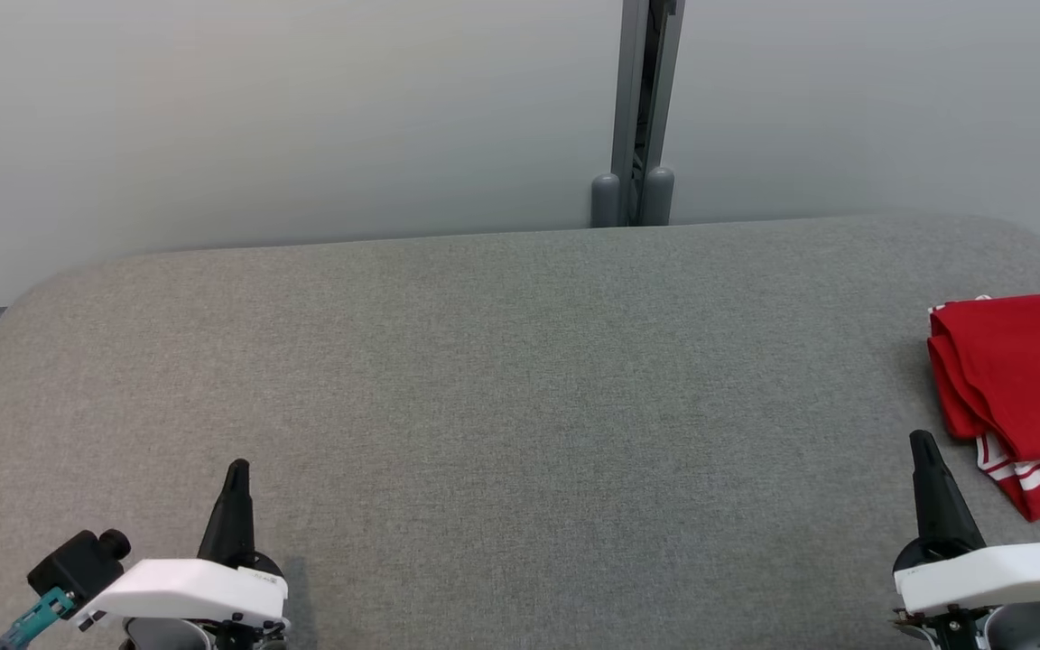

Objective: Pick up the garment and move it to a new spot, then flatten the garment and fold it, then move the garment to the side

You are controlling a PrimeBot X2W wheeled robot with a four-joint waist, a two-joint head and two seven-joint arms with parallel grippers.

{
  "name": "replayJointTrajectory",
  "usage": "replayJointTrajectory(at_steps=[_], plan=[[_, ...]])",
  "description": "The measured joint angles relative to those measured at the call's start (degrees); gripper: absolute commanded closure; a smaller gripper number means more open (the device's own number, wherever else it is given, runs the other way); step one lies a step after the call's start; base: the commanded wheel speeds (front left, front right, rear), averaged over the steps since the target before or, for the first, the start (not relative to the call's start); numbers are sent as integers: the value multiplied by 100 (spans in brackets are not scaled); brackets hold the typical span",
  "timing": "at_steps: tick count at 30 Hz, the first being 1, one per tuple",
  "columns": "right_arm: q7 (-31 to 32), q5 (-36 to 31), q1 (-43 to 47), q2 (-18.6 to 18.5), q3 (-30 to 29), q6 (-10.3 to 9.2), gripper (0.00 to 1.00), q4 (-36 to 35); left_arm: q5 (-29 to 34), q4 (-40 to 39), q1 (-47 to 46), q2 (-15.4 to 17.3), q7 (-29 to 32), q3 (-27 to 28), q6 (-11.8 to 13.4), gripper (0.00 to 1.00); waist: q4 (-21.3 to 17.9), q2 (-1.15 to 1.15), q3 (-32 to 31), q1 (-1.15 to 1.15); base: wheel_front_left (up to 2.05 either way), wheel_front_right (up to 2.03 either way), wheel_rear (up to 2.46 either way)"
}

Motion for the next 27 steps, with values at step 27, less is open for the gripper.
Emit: replayJointTrajectory(at_steps=[27], plan=[[411,1805,-269,-11,-182,0,100,215,-1543,119,-381,4,491,305,-224,100,-49,0,72,0,0,0,0]])
